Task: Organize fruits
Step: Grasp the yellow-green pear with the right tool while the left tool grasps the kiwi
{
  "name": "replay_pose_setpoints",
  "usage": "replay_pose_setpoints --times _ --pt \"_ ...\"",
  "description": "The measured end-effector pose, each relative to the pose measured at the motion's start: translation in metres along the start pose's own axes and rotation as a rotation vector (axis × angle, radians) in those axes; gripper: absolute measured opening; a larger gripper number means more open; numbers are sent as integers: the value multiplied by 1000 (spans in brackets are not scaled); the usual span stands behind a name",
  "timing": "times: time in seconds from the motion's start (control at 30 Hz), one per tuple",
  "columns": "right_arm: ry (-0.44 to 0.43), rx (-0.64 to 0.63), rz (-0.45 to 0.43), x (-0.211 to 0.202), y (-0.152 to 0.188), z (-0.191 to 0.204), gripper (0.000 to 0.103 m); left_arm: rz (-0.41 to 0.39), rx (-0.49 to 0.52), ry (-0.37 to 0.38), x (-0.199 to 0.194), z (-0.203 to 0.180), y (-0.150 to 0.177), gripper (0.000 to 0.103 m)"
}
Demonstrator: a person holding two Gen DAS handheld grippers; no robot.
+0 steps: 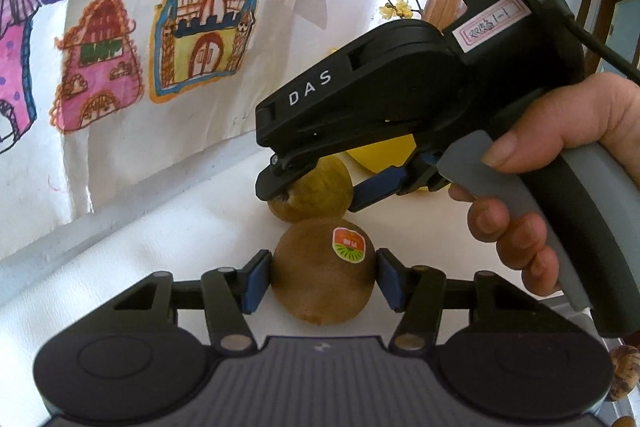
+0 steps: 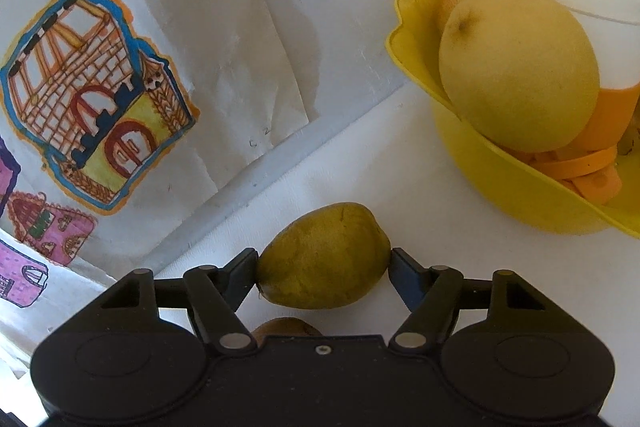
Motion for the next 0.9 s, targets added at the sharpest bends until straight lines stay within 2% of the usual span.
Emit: replay_pose_setpoints --times 0.27,0.53,0.9 --pt "-32 52 -1 2 -1 -8 71 14 39 -13 -1 -6 -4 60" --pt "-69 78 -25 -4 14 -15 71 38 75 -25 -10 -11 -3 59" --pt "-118 97 -87 -59 39 -27 71 44 62 19 -48 -17 5 59"
Point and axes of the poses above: each gripper's, at about its wrist camera, not at the fingertips, and x roughly the way its jaws point, z to its left, y to its underside, the point moved 1 cm from there along x, roughly the way its jaws point, and after that the axes turned 9 degrees about x, right-handed, at the moved point
